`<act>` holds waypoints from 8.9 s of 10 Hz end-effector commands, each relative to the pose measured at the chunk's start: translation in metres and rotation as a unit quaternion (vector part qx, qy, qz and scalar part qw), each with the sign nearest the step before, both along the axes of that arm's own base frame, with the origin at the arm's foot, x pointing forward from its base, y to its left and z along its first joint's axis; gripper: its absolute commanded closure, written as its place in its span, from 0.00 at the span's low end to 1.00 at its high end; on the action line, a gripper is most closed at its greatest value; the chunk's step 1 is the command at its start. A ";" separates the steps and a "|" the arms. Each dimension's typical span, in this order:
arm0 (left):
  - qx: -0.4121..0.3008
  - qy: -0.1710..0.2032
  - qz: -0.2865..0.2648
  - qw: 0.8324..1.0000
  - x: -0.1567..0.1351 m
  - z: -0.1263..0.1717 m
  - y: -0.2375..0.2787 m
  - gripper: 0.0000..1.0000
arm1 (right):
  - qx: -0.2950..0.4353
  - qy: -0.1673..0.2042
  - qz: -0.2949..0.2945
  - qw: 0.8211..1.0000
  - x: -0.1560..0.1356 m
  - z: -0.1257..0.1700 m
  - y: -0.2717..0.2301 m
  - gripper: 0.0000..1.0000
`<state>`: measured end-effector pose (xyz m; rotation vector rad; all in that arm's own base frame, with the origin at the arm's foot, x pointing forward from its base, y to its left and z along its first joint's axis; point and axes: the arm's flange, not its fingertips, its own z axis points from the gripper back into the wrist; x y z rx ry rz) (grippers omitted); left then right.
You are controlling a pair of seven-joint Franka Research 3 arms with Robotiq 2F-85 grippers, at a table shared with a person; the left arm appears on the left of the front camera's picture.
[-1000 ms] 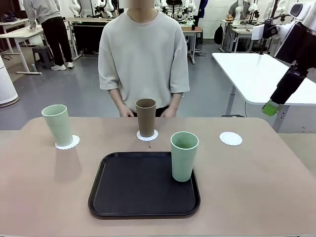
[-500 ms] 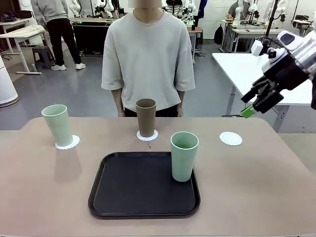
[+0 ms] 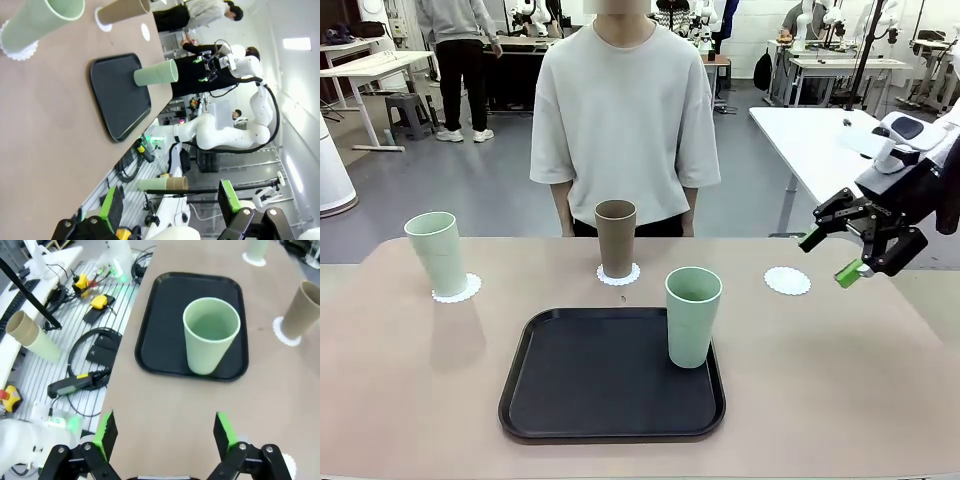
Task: Place coasters on the table and set cups on them.
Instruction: Take one Reusable plastic cup from the Flat Tray and place it on a coaster set by the human.
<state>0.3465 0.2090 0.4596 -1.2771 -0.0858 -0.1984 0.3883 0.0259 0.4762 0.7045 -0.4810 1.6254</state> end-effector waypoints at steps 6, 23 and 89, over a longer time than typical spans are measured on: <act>-0.001 0.005 0.014 1.000 -0.001 0.003 -0.002 0.00 | -0.009 0.003 -0.007 1.000 -0.001 0.002 0.004 0.00; -0.001 0.005 0.014 1.000 -0.001 0.003 -0.002 0.00 | 0.139 0.044 0.049 0.988 0.069 -0.135 0.050 0.00; -0.001 0.005 0.014 1.000 -0.001 0.003 -0.002 0.00 | 0.244 0.036 0.047 0.968 0.032 -0.033 0.134 0.75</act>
